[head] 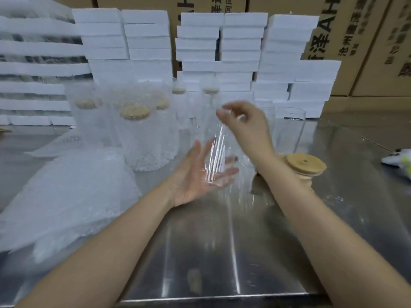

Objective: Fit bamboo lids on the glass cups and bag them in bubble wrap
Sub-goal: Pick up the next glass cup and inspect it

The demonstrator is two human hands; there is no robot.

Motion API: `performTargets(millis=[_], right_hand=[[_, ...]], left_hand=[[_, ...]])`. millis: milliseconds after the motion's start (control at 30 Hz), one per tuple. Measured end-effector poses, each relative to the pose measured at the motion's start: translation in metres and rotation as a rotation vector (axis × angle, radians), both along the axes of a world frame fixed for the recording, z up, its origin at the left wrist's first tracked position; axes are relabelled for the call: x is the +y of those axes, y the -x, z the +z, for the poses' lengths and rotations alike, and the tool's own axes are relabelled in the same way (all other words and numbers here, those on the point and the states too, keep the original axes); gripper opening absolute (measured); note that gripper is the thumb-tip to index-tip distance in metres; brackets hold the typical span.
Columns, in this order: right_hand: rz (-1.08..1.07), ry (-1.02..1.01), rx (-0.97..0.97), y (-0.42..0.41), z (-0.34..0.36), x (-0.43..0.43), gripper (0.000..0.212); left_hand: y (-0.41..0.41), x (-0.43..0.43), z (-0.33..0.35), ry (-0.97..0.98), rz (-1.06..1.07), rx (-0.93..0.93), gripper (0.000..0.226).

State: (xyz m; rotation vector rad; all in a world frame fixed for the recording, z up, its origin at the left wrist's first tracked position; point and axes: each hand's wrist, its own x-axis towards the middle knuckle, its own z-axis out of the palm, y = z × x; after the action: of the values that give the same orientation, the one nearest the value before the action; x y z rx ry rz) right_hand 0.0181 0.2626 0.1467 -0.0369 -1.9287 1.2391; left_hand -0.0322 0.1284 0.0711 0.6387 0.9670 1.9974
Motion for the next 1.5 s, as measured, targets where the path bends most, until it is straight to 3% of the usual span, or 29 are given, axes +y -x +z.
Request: performTargets(millis=[67,200,367,500,633,767,867,933,1000,1167,1267,1333,1400,1500], right_hand=[[-0.011,0.071,-0.052,0.0,-0.028,0.011,0.017],[0.135,0.324,-0.106,0.013,-0.049,0.009,0.04],[0.458,0.452,-0.351,0.023,-0.083,-0.029,0.041],[0.623,0.633,-0.384,0.027,-0.081,-0.02,0.057],[0.639,0.767,-0.374,0.027,-0.08,-0.015,0.062],[0.588,0.804,-0.338,0.025,-0.082,-0.014,0.06],[0.568,0.766,-0.311,0.024,-0.085,-0.009,0.055],[0.582,0.786,-0.307,0.023,-0.084,-0.008,0.053],[0.579,0.805,-0.296,0.022,-0.082,-0.008,0.05],[0.584,0.94,-0.267,0.022,-0.079,-0.006,0.049],[0.579,0.925,-0.256,0.021,-0.075,-0.003,0.053],[0.602,0.89,-0.255,0.02,-0.075,-0.004,0.049],[0.614,0.837,-0.255,0.018,-0.077,-0.006,0.04],[0.624,0.74,-0.256,0.017,-0.079,-0.006,0.039]], left_hand=[[-0.007,0.006,-0.005,0.09,-0.042,0.038,0.11],[0.002,0.01,-0.004,0.022,0.253,0.034,0.108],[0.02,0.003,-0.005,0.085,0.53,0.242,0.103],[0.026,0.005,-0.005,0.23,0.607,0.395,0.099],[0.028,0.012,-0.012,0.299,0.647,0.539,0.097],[0.034,0.01,-0.017,0.283,0.564,0.526,0.07],[0.029,0.005,-0.022,0.398,0.547,0.789,0.088],[0.025,0.004,-0.024,0.421,0.548,0.767,0.102],[0.021,0.006,-0.022,0.42,0.607,0.691,0.099],[0.016,0.008,-0.013,0.238,0.54,0.294,0.072],[0.021,0.007,-0.009,0.135,0.448,0.112,0.037],[0.024,0.003,-0.007,0.132,0.396,0.108,0.017],[0.027,0.001,-0.006,0.153,0.397,0.187,0.027],[0.027,0.002,-0.011,0.344,0.576,0.404,0.041]])
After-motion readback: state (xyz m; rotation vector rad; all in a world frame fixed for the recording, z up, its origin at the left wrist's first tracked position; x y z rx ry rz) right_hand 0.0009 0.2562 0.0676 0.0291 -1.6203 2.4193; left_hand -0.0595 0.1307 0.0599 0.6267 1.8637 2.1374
